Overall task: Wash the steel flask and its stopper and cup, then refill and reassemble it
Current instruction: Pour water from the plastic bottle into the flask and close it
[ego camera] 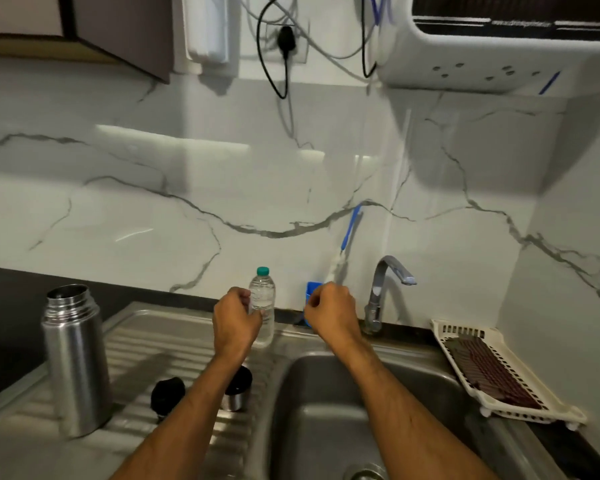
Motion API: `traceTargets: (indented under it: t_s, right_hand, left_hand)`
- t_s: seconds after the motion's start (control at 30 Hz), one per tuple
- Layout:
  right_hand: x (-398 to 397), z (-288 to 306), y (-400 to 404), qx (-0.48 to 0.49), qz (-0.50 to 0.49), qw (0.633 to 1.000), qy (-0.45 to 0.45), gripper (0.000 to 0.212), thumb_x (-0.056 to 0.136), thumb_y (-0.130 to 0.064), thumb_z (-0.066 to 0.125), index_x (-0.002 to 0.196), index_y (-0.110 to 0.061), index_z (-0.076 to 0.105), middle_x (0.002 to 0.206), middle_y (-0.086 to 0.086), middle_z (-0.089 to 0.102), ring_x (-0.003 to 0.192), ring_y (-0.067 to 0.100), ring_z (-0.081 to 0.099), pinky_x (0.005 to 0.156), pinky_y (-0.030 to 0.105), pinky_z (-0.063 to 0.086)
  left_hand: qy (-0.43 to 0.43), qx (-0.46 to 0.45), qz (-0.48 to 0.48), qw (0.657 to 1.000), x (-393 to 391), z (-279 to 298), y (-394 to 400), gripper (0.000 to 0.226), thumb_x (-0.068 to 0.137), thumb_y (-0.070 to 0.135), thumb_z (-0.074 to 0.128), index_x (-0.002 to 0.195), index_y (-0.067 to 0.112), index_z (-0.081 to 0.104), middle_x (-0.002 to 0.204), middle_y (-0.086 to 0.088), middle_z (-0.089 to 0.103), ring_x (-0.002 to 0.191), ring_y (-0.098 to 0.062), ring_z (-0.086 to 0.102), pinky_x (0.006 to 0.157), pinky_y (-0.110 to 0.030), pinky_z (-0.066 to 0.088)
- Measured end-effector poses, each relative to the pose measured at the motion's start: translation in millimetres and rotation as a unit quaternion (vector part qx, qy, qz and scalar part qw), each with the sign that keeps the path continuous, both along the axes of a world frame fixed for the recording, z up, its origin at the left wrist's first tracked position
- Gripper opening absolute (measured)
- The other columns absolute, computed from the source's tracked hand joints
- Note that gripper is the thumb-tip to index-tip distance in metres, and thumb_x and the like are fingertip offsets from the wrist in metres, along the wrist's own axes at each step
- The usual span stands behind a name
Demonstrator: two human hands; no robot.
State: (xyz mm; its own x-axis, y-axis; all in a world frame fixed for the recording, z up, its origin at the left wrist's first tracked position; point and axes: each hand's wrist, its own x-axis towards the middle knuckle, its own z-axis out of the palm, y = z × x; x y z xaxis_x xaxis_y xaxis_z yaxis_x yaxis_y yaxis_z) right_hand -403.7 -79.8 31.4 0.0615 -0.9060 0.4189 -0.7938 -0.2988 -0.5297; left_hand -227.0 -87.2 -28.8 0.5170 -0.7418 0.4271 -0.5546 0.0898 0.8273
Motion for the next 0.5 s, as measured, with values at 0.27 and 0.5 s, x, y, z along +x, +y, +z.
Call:
traceTargets:
  t_s: [0.27,0.5]
  right_hand:
    - [65.2,16.7,-48.3,-0.034,0.032,0.999,-0.016,0.01,0.09,-0.014,0.072,0.094,-0.009,0.08,0.092,0.007,0.077,0.082,0.018,0.071,0.075,0.03,0.06]
    - [98.9,22.7,-88.1,-0.029,0.025,0.999,-0.014,0.041,0.085,-0.047,0.076,0.081,-0.007,0.071,0.076,0.006,0.068,0.075,0.024,0.065,0.067,0.036,0.056]
  left_hand:
    - [-0.013,0.046,-0.022,0.999,19.5,2.2,-39.4,0.091,0.069,0.04,0.092,0.142,0.004,0.051,0.136,-0.015,0.063,0.124,-0.029,0.061,0.101,-0.039,0.051]
    - [-0.017,0.039,-0.059,0.997,19.0,10.0,-67.6,0.085,0.072,0.041,0.09,0.139,0.002,0.054,0.133,-0.014,0.065,0.121,-0.03,0.062,0.097,-0.037,0.049]
